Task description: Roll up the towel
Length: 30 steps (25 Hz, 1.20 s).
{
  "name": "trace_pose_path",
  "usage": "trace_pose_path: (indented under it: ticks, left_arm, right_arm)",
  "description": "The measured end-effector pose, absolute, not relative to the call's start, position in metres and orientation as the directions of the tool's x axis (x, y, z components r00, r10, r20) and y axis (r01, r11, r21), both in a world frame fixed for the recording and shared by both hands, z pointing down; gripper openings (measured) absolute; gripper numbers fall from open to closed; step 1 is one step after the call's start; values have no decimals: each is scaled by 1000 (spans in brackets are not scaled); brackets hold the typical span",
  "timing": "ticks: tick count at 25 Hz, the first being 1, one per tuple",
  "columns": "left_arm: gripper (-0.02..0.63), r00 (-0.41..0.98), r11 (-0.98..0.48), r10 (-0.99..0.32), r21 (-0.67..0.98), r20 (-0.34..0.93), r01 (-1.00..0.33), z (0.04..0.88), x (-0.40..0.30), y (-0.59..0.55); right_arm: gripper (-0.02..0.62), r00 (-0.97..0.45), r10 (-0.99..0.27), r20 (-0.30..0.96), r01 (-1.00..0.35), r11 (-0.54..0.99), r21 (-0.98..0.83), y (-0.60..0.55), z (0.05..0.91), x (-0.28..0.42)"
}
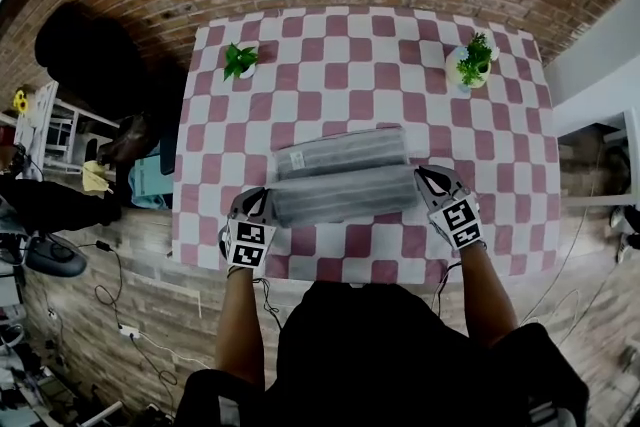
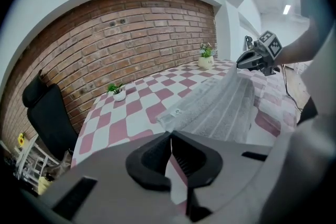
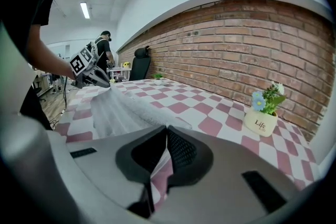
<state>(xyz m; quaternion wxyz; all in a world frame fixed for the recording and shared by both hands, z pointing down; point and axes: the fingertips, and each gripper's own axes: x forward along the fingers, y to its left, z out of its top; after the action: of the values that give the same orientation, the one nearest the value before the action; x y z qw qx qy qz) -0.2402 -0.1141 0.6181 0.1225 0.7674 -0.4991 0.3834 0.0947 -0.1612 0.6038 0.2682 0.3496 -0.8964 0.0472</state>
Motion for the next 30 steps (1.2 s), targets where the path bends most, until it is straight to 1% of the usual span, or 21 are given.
trace_pose_path:
  ticks: [7,13,19,25,28,29,30]
  left_arm:
    - [6,224,-517,-664,-221,713,-827,618,-246,-151]
    - [6,230,-509,-661,-202,714,-837,629,-249,-178]
    - [6,233,-502,-665,-192,710,-843,640,-254,-201]
    - [9,231,-491,-637,-156,735,-857,660,-257,-210]
    - [28,181,-438,-662,-180,727,-881,661,-265,-213]
    - [45,165,-420,-670,-186,724,-888,661,-268,-213]
    - [75,156,-401,-678,-183,718,-897,661,-271,-212]
  right_arm:
    - [8,-618,-602,506,-658,748,87,-197,601,89]
    - [8,-596,-622,508,-693,718,67,-233,611,85]
    - [8,-574,-620,536,-719,695,34,-260,630,79]
    - [8,-554,-604,573,-720,693,36,-275,650,75]
    - [11,-537,-611,582,-731,681,40,-278,658,75]
    - [11,-528,-619,582,-740,671,41,-278,660,77]
    - [21,-518,-630,578,-752,657,43,-279,659,80]
